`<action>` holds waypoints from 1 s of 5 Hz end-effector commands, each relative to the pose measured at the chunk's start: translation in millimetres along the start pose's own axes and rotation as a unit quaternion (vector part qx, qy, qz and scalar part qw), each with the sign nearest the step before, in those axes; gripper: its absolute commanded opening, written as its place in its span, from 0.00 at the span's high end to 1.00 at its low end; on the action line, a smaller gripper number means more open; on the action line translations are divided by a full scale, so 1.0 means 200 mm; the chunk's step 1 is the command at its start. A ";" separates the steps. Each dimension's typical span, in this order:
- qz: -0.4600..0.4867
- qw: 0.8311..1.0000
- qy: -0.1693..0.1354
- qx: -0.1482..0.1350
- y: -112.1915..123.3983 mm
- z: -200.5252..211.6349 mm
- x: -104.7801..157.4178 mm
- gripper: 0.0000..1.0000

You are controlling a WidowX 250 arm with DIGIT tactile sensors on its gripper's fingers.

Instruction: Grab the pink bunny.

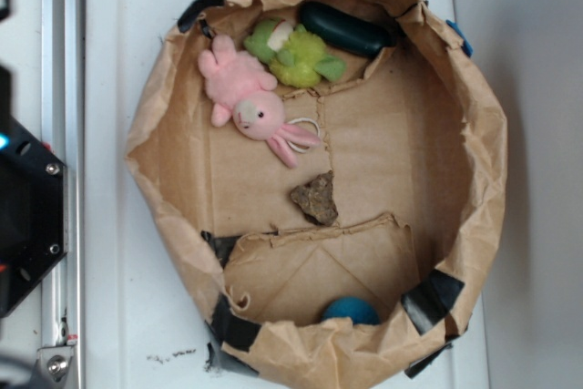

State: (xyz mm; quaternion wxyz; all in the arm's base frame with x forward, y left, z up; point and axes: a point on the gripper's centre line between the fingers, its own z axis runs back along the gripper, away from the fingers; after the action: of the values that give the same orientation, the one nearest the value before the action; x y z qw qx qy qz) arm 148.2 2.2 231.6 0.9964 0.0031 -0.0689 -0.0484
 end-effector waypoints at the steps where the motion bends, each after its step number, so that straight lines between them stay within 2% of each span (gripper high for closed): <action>1: -0.099 0.994 -0.007 -0.033 0.11 -0.05 0.11 0.00; 3: -0.099 0.994 -0.007 -0.033 0.11 -0.05 0.11 0.00; 4: -0.123 0.992 -0.011 -0.031 0.18 -0.17 0.23 0.00; 5: -0.147 0.988 -0.001 -0.035 0.19 -0.29 0.28 0.00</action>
State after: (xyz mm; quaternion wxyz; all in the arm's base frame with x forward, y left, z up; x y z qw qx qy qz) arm 212.7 33.8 173.7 0.9774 -0.0301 -0.0498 -0.2031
